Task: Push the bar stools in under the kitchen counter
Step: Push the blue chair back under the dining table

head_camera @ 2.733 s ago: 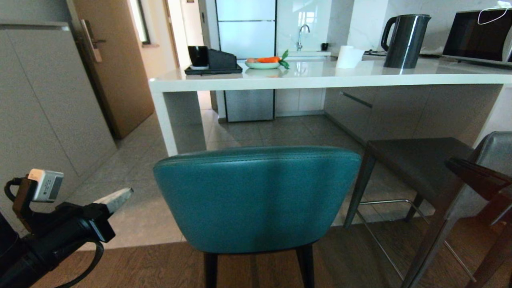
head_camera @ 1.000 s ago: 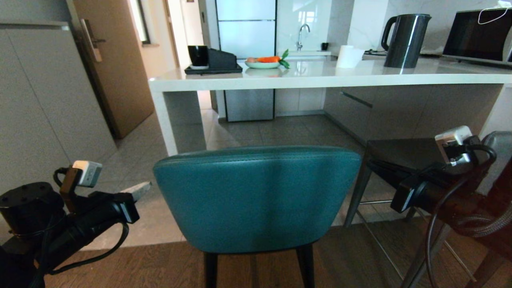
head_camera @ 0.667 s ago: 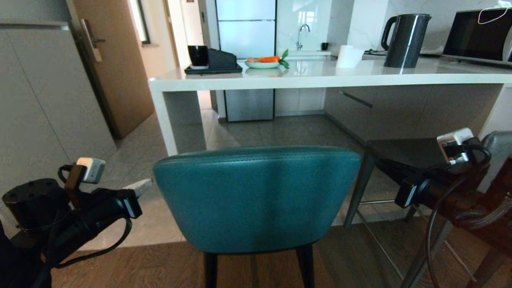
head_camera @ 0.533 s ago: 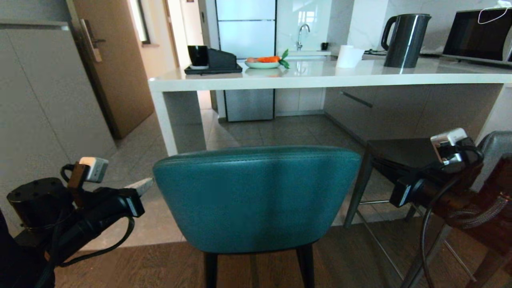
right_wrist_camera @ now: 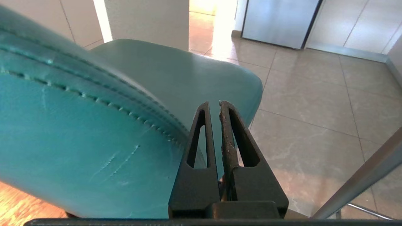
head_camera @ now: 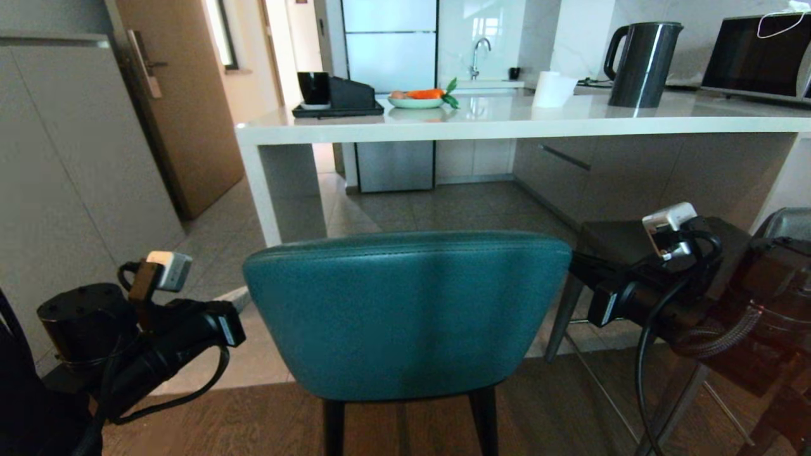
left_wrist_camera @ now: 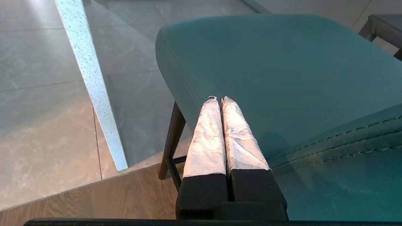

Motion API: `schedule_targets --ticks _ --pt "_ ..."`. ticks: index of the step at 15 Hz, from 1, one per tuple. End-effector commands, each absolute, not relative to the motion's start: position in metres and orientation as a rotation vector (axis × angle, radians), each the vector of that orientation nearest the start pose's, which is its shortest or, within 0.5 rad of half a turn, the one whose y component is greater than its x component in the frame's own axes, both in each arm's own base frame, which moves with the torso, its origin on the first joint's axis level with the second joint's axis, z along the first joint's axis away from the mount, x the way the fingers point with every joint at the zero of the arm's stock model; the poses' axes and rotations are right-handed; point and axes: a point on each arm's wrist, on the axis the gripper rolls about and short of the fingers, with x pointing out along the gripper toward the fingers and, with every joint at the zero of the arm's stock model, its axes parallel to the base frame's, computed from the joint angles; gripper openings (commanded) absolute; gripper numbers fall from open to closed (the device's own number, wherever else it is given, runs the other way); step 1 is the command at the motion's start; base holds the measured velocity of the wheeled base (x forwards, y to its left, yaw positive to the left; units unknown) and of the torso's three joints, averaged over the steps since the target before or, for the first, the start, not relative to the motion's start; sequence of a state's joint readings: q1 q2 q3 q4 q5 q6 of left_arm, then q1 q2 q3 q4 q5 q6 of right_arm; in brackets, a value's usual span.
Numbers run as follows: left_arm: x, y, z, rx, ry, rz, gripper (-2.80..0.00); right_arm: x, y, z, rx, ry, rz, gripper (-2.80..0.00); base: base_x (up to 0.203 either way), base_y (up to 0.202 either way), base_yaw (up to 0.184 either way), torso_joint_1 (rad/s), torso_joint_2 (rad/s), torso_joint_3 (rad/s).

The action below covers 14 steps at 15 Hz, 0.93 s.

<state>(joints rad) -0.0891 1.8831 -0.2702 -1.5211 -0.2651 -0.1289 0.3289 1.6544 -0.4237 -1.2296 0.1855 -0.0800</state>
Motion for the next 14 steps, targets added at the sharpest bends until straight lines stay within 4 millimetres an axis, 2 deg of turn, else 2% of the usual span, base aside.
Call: schedule_targets --ticks 1,8,14 --pt "0.260 -0.035 0.097 -0.136 0.116 -0.368 -2.80 0.245 0.088 0.159 -0.079 -0.023 0.517 -2.80 0.000 0.000 0.000 0.000 0.00 0.000" --pt "0.265 -0.041 0.094 -0.135 0.122 -0.362 -2.80 0.254 0.092 0.158 -0.076 -0.025 0.518 -2.80 0.000 0.000 0.000 0.000 0.00 0.000" --pt "0.279 -0.043 0.097 -0.133 0.087 -0.341 -2.80 0.259 0.095 0.156 -0.076 -0.018 0.521 -2.80 0.000 0.000 0.000 0.000 0.00 0.000"
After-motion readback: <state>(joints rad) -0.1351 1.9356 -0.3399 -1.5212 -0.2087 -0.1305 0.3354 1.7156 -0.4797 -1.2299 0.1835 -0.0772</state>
